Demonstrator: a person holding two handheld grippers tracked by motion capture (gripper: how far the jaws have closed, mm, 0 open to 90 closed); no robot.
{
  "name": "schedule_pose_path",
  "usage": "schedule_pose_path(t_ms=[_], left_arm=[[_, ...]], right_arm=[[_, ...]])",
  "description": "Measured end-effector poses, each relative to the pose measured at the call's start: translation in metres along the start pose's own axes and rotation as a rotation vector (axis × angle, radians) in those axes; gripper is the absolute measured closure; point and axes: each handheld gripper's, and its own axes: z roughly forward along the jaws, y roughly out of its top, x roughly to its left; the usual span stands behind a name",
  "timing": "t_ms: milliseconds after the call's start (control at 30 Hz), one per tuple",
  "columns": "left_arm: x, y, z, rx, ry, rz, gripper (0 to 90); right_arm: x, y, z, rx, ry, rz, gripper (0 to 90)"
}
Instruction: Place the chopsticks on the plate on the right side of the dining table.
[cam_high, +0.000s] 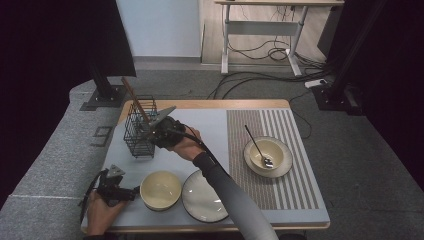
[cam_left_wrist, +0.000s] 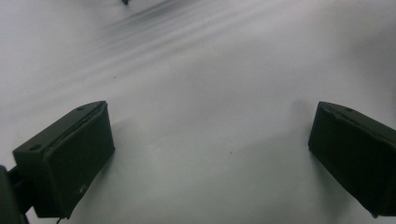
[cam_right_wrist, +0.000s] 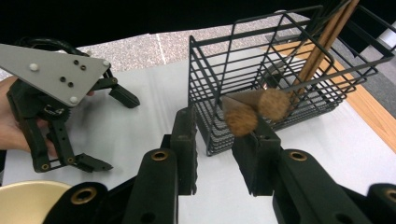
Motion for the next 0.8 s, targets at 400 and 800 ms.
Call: schedule_pose_path(t_ms=[400, 800], left_arm=[[0.0, 0.0, 0.0001, 0.0, 0.0, 0.0, 0.0], [0.0, 0.0, 0.0, 0.0, 0.0, 0.0, 0.0]], right_arm=[[0.0032, 0.005, 0.0049, -0.007, -0.021, -0.014, 71.6], [0.0027, 0.0084, 0.0081, -0.003, -0.067, -0.002, 81.1]])
